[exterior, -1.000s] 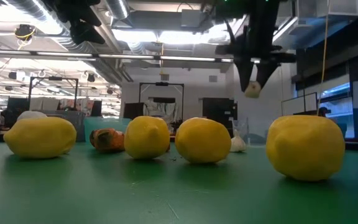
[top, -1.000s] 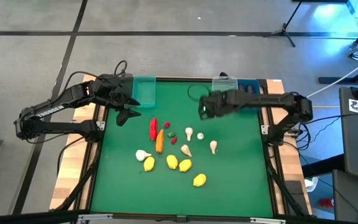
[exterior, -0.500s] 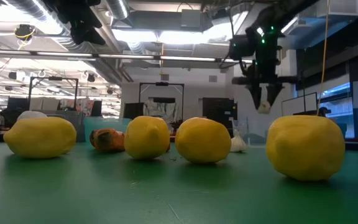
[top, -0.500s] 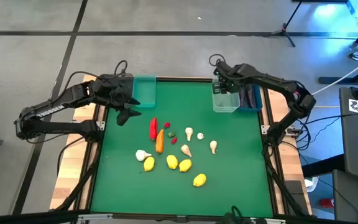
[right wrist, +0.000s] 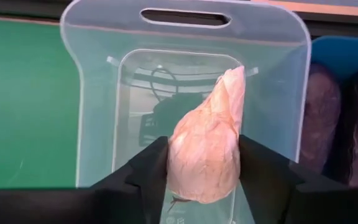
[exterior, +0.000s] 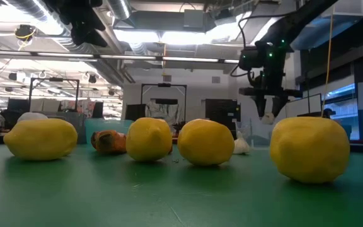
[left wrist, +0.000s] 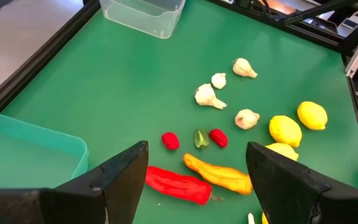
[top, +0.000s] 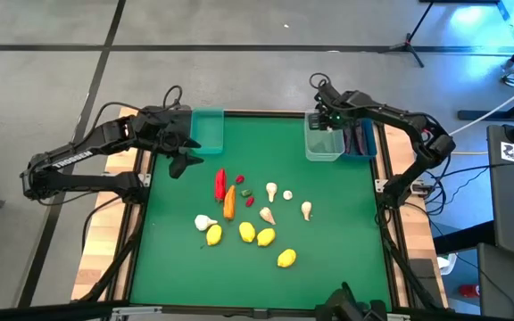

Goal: Sort produce into baskets
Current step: Put the garlic into the transparent bin

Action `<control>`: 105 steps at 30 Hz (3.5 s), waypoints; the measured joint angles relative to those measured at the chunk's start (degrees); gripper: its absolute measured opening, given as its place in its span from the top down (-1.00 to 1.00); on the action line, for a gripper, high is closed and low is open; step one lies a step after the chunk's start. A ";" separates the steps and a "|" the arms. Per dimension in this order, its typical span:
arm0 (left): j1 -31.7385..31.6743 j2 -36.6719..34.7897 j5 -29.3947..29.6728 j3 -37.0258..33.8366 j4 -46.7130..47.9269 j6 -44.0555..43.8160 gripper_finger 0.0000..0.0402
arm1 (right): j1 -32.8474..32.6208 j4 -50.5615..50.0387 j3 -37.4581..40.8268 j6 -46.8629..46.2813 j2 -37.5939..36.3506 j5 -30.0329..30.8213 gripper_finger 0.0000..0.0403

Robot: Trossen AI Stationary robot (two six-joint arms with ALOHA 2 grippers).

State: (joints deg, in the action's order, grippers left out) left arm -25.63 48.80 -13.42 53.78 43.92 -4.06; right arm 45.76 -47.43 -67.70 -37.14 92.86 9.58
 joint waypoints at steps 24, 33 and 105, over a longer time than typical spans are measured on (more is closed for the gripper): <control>0.02 0.00 0.69 0.00 0.00 -1.83 -0.33 | -10.80 -3.61 -5.71 1.31 -1.18 -10.68 -0.19; 0.01 0.00 0.67 0.00 0.00 -2.01 -0.33 | -30.40 -6.35 -5.86 -7.36 -1.18 -8.28 -0.19; 0.00 0.07 0.67 -0.02 0.04 -0.38 -0.33 | -58.61 4.79 6.65 -54.72 5.77 -1.06 0.25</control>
State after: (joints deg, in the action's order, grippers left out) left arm -25.63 48.86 -12.75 53.76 43.97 -4.44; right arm -12.85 -42.64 -61.05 -91.86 98.63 8.52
